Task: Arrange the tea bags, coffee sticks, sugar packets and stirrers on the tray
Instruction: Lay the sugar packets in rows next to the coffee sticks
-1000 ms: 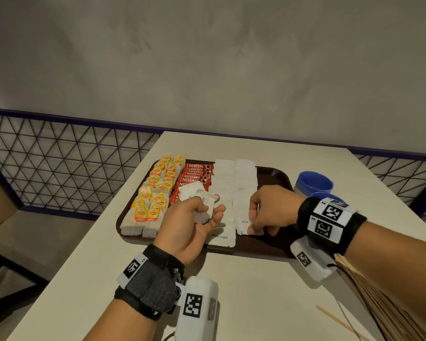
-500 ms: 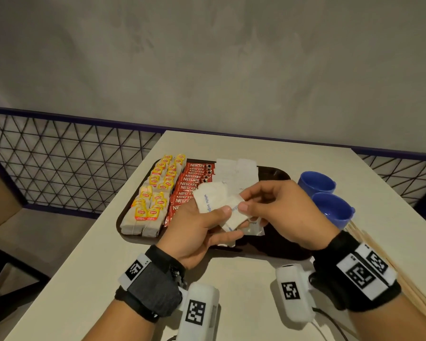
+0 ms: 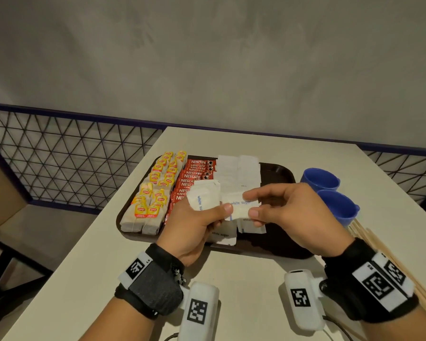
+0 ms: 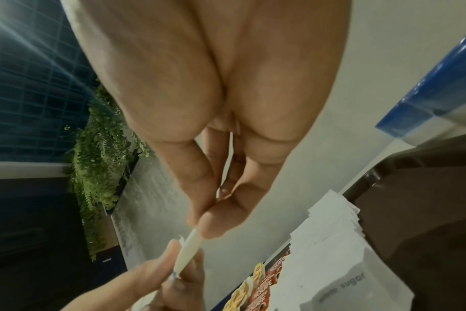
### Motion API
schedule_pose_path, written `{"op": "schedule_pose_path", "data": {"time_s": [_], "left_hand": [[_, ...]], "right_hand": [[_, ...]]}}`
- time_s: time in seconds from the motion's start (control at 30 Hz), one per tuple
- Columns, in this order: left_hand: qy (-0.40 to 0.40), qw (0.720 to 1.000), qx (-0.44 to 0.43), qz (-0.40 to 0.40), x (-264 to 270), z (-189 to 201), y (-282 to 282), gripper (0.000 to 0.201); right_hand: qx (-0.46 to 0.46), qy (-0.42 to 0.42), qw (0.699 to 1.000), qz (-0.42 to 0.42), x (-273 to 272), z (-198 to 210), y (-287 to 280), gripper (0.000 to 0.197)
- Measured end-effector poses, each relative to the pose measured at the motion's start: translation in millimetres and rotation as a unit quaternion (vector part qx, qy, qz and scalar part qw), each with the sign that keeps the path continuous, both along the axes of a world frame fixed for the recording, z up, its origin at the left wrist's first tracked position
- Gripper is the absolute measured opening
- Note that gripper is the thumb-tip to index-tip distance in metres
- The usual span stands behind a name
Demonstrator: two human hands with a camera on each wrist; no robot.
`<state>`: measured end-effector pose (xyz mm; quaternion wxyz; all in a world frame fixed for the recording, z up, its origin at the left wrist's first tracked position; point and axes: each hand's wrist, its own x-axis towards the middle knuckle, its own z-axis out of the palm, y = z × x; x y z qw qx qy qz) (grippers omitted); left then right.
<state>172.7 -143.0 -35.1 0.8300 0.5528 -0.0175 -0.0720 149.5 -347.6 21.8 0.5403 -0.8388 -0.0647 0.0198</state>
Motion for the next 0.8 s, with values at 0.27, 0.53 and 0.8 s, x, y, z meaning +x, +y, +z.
{"op": "schedule_pose_path", "data": {"time_s": [0.27, 0.53, 0.8], "left_hand": [[0.067, 0.991, -0.089, 0.069, -0.5, 12.8, 3.7, 0.012], [0.077, 0.99, -0.095, 0.066, -4.5, 16.4, 2.5, 0.013], [0.078, 0.99, -0.094, 0.063, -5.7, 20.1, 3.9, 0.015]], "right_hand": [[-0.041, 0.059, 0.996, -0.049, 11.3, -11.5, -17.6, 0.02], [-0.157, 0.116, 0.981, -0.017, 20.4, -28.6, -16.7, 0.019], [-0.342, 0.052, 0.938, 0.013, 34.2, -22.3, -8.3, 0.019]]}}
